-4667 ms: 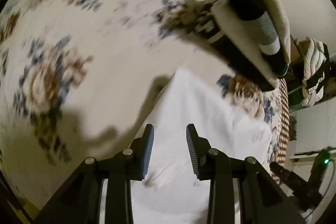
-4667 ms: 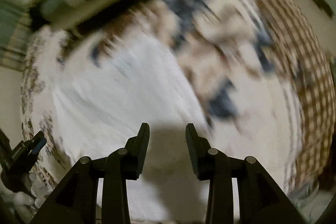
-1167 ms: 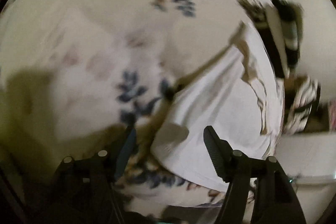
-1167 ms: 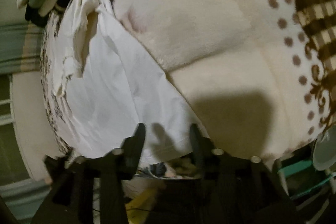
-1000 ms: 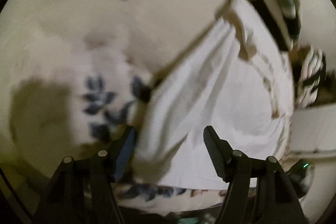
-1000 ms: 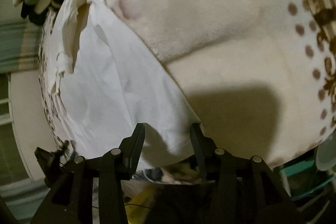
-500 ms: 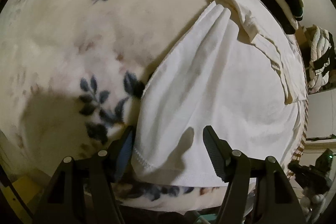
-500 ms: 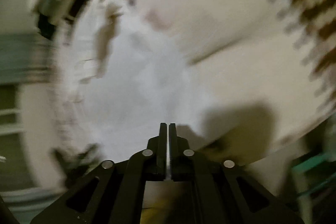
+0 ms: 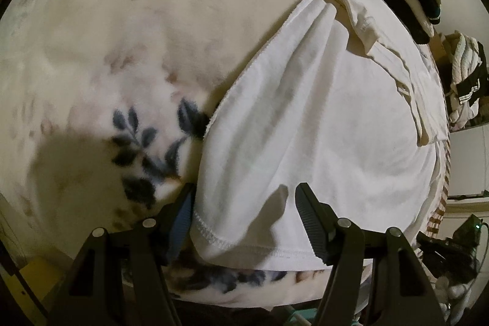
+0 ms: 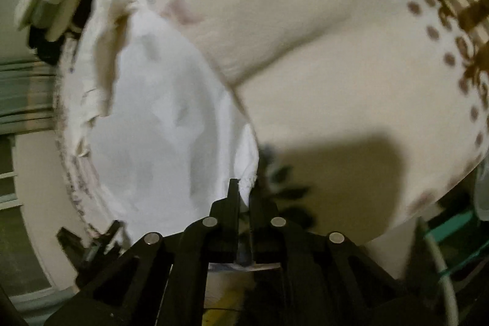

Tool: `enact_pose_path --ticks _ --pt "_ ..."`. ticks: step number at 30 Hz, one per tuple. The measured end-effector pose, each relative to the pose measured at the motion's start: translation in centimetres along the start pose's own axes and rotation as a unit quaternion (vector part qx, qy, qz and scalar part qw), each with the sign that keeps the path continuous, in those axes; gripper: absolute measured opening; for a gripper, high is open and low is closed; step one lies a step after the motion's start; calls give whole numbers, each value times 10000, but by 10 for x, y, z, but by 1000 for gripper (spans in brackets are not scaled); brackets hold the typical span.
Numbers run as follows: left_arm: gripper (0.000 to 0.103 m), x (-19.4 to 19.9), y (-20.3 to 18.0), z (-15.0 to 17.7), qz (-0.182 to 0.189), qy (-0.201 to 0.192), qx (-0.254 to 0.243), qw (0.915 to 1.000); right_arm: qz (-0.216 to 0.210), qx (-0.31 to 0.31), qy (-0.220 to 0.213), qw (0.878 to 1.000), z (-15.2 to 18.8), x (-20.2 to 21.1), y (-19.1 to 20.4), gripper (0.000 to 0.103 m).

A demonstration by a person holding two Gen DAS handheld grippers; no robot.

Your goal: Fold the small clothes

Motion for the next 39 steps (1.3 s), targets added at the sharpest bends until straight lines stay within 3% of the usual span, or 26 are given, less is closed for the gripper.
enact_pose_path --ticks 6,8,11,15,17,18,19,20,21,22,23,24,25,26,32,39 --pt "63 -1 1 -1 76 38 20 10000 -1098 -525 -111 9925 24 45 30 5" --pt "63 -2 1 -1 67 32 18 10000 -949 -649 -140 9933 22 52 18 5" --pt "63 -2 1 -1 42 35 -19 10000 -328 -823 39 9961 19 32 -25 6" --pt "63 -1 1 0 46 30 -47 10000 -116 -687 276 9972 8 20 -44 13" --pt "63 -2 0 1 40 14 -98 9999 -206 -626 115 9978 3 28 -40 31" --pt "63 -2 0 2 31 1 -144 9999 -148 -532 -13 9985 -1 32 -40 47" --pt "62 -2 -1 3 21 -23 -190 9998 -64 -453 -97 9989 -6 36 -45 49" --pt "57 -1 -2 4 -4 -66 -224 9997 -16 -421 -116 9990 -8 36 -48 49" --pt "38 0 -2 5 -56 -109 -265 9996 37 -433 -55 9990 -9 29 -48 49" --pt "8 1 -3 7 -84 -117 -315 9994 55 -476 2 9989 -10 24 -49 49" --pt "6 1 -4 9 -3 -91 -296 9995 42 -533 66 9985 -9 16 -50 49" --pt "5 4 -6 10 8 -137 -286 9995 -4 -616 14 9981 -7 12 -48 46" --pt "5 9 -9 11 10 -189 -306 9994 -20 -683 -101 9976 -8 11 -44 19" --pt "5 14 -14 14 47 -205 -307 9993 -117 -731 -108 9972 -7 9 -40 4" --pt "4 44 -31 9 528 -355 252 9977 -678 -727 30 9950 6 33 -5 5" --pt "4 81 -51 -41 1473 -700 1181 9795 -1030 -549 -290 9927 -15 83 32 5"
Point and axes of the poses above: each gripper's, at about its wrist camera, not at the fingertips, and x roughly against the way its jaws point, y to its left, z to its underside, the point moved 9 cm from there along -x, roughly the way its jaws point, and after that the axes turned 4 degrees about z, right-handed, at the moved point
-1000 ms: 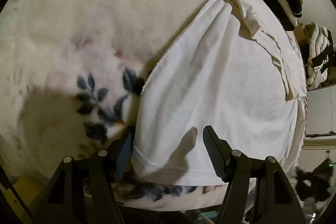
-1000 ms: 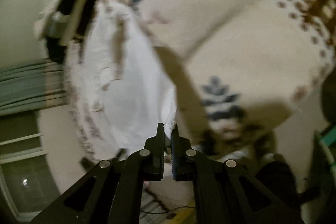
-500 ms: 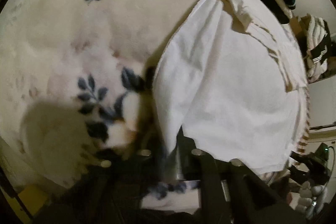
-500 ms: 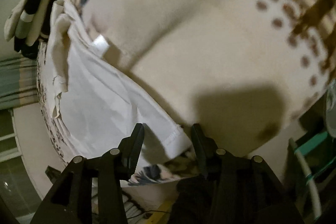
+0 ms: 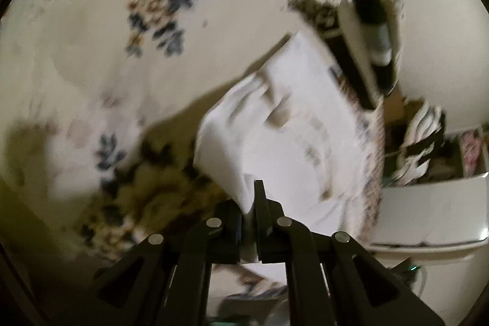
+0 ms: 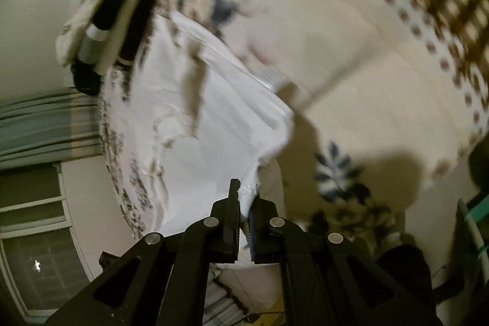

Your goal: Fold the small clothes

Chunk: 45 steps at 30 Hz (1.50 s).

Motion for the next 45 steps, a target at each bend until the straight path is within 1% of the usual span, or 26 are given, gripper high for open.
enact_pose_path --ticks 2,6,10,11,12,13,15,17,18,19,20,21,22,24,25,26,27,28,30,32,34,37,39,41,42,45 --pt "4 -3 -11 -22 124 -80 107 9998 -86 105 -107 9999 -14 6 21 5" --pt "4 -21 -19 -67 150 -169 131 9997 -5 267 -306 9992 -47 2 55 5" --pt "4 -57 -24 -117 69 -158 184 9997 205 325 -560 9977 -96 -16 79 5" --pt "4 -71 -26 -129 73 -87 145 9998 252 325 -600 9973 -107 -21 83 5" --pt "5 -82 -24 -142 -105 -101 111 9998 338 339 -689 9965 -120 -27 88 5" --pt "5 -88 -22 -147 -181 -108 101 9997 432 365 -757 9955 -134 -33 92 5" --pt "7 -105 -16 -161 -324 29 116 9994 461 313 -692 9960 -157 -51 97 5" --pt "17 -104 -14 -163 -418 100 103 9990 509 210 -465 9974 -169 -66 96 6" --pt "32 -99 -15 -161 -395 83 25 9992 486 208 -398 9978 -170 -68 96 11" --pt "47 -89 -18 -159 -409 20 -119 9991 441 247 -346 9981 -168 -68 97 26" --pt "51 -75 -21 -155 -483 -86 -314 9983 421 370 -389 9977 -164 -62 99 37" --pt "52 -62 -23 -151 -578 -192 -484 9970 461 496 -482 9965 -159 -55 99 50" --pt "52 -45 -27 -141 -761 -300 -780 9936 507 623 -601 9950 -153 -47 100 50" --pt "52 -30 -32 -125 -1082 -370 -1249 9856 731 1008 -820 9888 -135 -29 103 50" --pt "53 -26 -33 -114 -1274 -342 -1511 9797 873 1172 -888 9853 -125 -24 104 50" --pt "53 -30 -32 -103 -1437 -185 -1720 9744 969 1438 -873 9810 -109 -22 109 50" --pt "53 -35 -30 -93 -1517 22 -1818 9716 1085 1613 -798 9777 -98 -25 111 50" --pt "53 -45 -29 -84 -1472 236 -1827 9718 1258 1761 -734 9735 -88 -29 113 50" --pt "53 -60 -29 -77 -1377 476 -1756 9736 1461 1923 -599 9685 -76 -41 119 50" --pt "53 -83 -34 -77 -1303 716 -1864 9712 1649 1926 -587 9655 -80 -52 123 50" --pt "53 -102 -38 -82 -1333 827 -1912 9689 1714 1875 -577 9655 -93 -65 131 50" --pt "53 -131 -48 -109 -1373 819 -1920 9683 1755 1805 -516 9664 -119 -90 143 50" --pt "53 -144 -53 -136 -1411 684 -1889 9694 2067 1941 -670 9566 -145 -106 149 50" --pt "53 -142 -54 -155 -1370 605 -1747 9732 2163 1954 -872 9526 -164 -108 156 50" --pt "53 -139 -55 -161 -1329 568 -1702 9747 2125 1887 -944 9541 -171 -106 159 50" --pt "53 -128 -57 -165 -1369 536 -1794 9727 1938 1787 -1125 9580 -176 -86 171 50"
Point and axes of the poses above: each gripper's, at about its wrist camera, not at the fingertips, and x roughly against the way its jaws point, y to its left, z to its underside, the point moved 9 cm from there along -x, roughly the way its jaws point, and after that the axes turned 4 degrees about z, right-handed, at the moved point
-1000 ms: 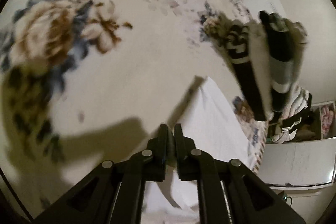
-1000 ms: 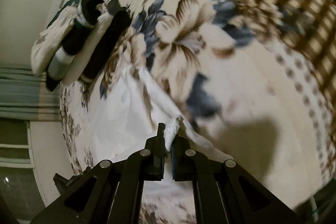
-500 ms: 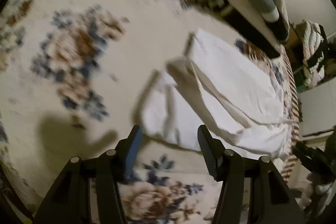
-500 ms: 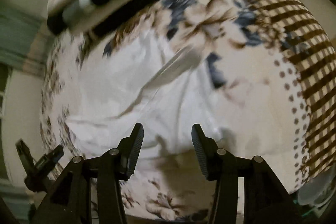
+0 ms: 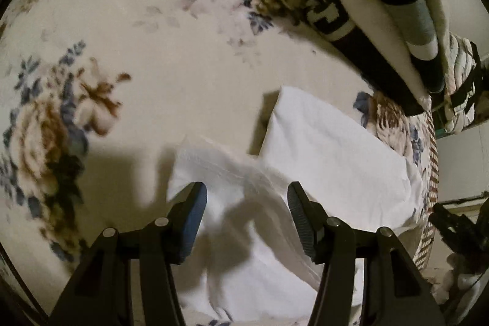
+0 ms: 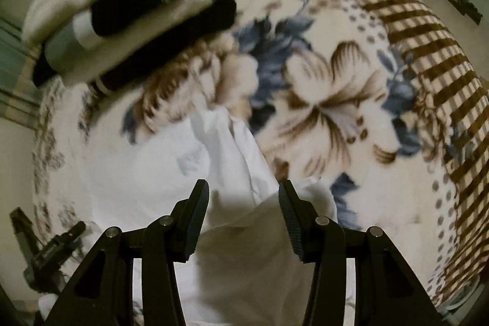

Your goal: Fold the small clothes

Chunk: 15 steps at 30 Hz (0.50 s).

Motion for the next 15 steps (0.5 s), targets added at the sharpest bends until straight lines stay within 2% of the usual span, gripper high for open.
enact_pose_path --ticks 2,5,10,11,12,13,15 --pt "53 8 5 10 -132 38 -83 9999 33 81 -58 9999 3 14 0 50" --pt "53 10 5 21 -177 96 -54 9998 12 313 105 9995 20 24 7 50" --pt "53 -2 1 31 -240 210 -75 9995 537 643 490 9953 44 -3 7 50" --pt "53 -8 2 31 -202 261 3 9995 578 611 592 9947 46 -13 5 46" --pt "53 -10 1 31 -168 280 30 9995 609 576 620 9946 48 -19 3 21" --pt "53 -12 1 31 -164 288 49 9994 638 566 624 9944 49 -23 2 7" --pt "53 -11 -1 30 -175 257 -2 9995 710 609 482 9944 48 -22 2 5"
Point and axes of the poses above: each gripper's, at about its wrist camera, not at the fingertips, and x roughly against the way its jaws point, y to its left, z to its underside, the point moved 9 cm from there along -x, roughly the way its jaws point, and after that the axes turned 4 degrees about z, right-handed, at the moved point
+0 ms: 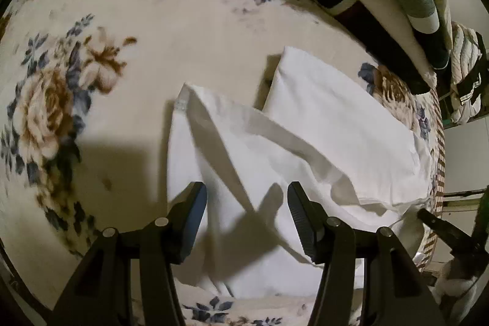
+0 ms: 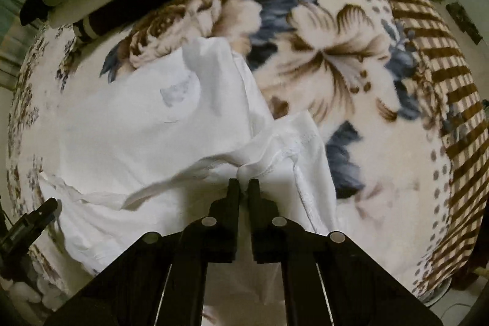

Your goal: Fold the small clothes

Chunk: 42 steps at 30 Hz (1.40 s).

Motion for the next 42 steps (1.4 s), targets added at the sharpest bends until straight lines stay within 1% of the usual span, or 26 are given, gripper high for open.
enact_pose_path --ticks 3,7,10,12,14,15,17,19,21,23,24,26,27,29,30,31,32,33,34,35,38,39,42 --pt "53 7 -2 0 21 -42 -69 10000 -15 -4 -321 9995 -1 21 -1 5" --pt "53 17 1 2 23 -73 -47 10000 -223 -229 -543 9980 -7 46 -4 5" --pt "53 19 3 1 -37 -113 -36 9999 -159 -346 -605 9974 -16 50 -10 4" --pt "53 15 5 1 -47 -68 -3 10000 -88 -488 -500 9975 -21 43 -19 4" --pt "53 9 4 -2 -29 -53 19 10000 -208 -693 -362 9967 -24 37 -26 4" --pt "53 7 4 -2 -30 -42 22 10000 -235 -743 -377 9962 -25 37 -29 4" --pt "53 2 2 -6 22 -32 74 10000 -231 -786 -521 9953 -28 41 -34 4" --pt "53 -2 2 -10 46 -42 102 9999 -241 -804 -700 9940 -32 47 -38 1" --pt "53 -2 3 -15 38 -76 177 9998 -154 -816 -881 9926 -36 54 -42 1" --pt "53 4 2 -19 107 -152 201 9996 -154 -844 -920 9921 -39 57 -46 1" --pt "53 9 2 -21 91 -206 183 9996 -216 -864 -885 9921 -40 57 -47 1" --pt "53 20 3 -22 35 -295 113 9995 -497 -732 -710 9935 -41 57 -41 1" --pt "53 23 4 -22 -13 -320 77 9995 -570 -645 -554 9947 -39 55 -37 2" --pt "53 27 7 -21 -110 -357 12 9993 -577 -513 -289 9966 -34 48 -32 10" --pt "53 28 9 -21 -150 -357 -2 9992 -643 -447 -140 9968 -31 42 -28 25" --pt "53 27 11 -20 -182 -345 -9 9992 -667 -433 -52 9968 -28 36 -26 31" --pt "53 26 13 -19 -211 -314 -1 9993 -716 -456 78 9964 -23 28 -22 31" --pt "53 25 15 -19 -212 -300 22 9993 -769 -485 173 9957 -20 22 -20 31" --pt "53 25 16 -18 -205 -295 51 9993 -780 -517 228 9953 -18 17 -18 16" --pt "53 25 18 -18 -201 -300 68 9993 -754 -580 140 9954 -17 15 -18 2" --pt "53 30 21 -17 -190 -385 98 9990 -682 -711 -211 9949 -22 22 -21 2" --pt "53 31 23 -17 -180 -401 111 9990 -625 -770 -419 9942 -25 29 -24 2" --pt "53 28 27 -16 -104 -394 191 9990 -556 -1034 -783 9900 -37 44 -34 2"
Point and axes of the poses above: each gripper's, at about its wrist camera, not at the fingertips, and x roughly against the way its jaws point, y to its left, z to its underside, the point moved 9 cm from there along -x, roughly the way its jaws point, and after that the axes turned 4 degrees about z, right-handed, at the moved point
